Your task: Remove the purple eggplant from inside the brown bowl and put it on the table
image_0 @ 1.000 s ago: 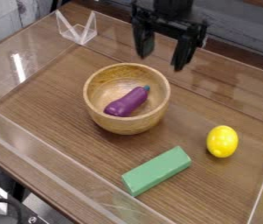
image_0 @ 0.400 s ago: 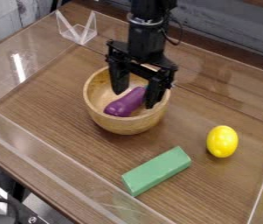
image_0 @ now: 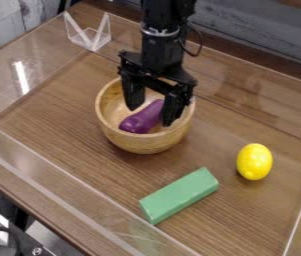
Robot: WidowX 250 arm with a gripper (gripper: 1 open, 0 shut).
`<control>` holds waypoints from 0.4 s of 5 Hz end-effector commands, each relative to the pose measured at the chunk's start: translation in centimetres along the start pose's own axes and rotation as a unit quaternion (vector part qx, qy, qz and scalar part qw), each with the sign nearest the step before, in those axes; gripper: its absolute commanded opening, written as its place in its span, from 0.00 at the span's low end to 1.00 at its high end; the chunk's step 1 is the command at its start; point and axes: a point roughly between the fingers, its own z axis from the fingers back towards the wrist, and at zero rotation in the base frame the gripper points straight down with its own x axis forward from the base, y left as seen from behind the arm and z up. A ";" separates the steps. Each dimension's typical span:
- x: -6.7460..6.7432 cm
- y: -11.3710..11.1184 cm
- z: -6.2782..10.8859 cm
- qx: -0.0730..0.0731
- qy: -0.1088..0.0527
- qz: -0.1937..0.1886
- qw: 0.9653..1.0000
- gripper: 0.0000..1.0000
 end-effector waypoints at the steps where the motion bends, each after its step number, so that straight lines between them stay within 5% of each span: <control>1: 0.6 0.7 0.1 0.005 -0.023 0.006 1.000 1.00; 2: 0.8 0.8 -0.5 0.006 -0.027 0.006 1.000 1.00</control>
